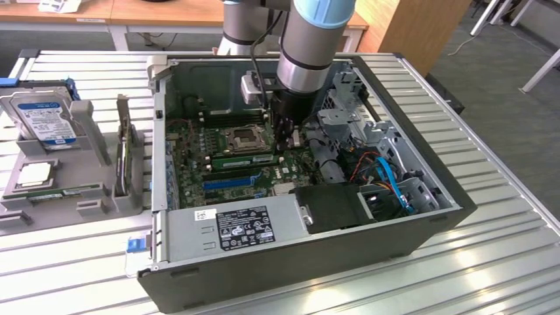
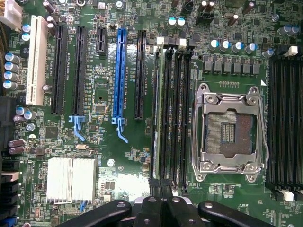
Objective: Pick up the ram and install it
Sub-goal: 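Press down the ram until it locks into place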
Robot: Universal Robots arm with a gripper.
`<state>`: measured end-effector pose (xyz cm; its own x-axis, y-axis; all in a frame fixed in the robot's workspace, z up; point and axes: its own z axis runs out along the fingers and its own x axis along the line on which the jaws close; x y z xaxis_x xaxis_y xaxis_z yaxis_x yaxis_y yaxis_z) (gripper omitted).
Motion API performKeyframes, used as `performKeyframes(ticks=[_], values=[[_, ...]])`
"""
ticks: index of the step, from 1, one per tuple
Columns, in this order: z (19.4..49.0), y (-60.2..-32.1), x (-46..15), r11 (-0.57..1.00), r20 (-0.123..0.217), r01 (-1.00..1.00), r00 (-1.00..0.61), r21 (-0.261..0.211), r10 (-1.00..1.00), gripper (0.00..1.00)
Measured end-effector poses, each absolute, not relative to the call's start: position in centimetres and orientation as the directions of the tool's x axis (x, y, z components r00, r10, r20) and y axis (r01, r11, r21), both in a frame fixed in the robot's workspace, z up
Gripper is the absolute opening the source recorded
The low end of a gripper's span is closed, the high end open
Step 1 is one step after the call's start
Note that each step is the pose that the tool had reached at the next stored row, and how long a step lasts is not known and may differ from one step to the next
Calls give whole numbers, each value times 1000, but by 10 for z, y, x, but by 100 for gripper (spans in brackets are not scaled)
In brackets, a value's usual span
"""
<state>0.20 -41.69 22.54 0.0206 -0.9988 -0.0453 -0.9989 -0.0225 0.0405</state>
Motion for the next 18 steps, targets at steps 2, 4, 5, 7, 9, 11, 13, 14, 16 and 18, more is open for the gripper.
performKeyframes(ticks=[2,4,5,7,9,11,13,14,16,18], values=[[225,-417,2,-22,-45,-999,21,40,-999,10],[225,-417,2,-22,-45,-999,21,40,-999,10],[225,-417,2,-22,-45,-999,21,40,-999,10],[225,-417,2,-22,-46,-999,21,40,-999,10],[225,-417,2,-22,-45,-999,21,40,-999,10],[224,-417,2,-22,-45,-999,21,41,-999,10],[224,-417,2,-22,-46,-999,21,40,-999,10],[224,-417,2,-22,-46,-999,21,40,-999,10],[224,-417,2,-22,-46,-999,21,40,-999,10],[224,-417,2,-22,-45,-999,21,40,-999,10]])
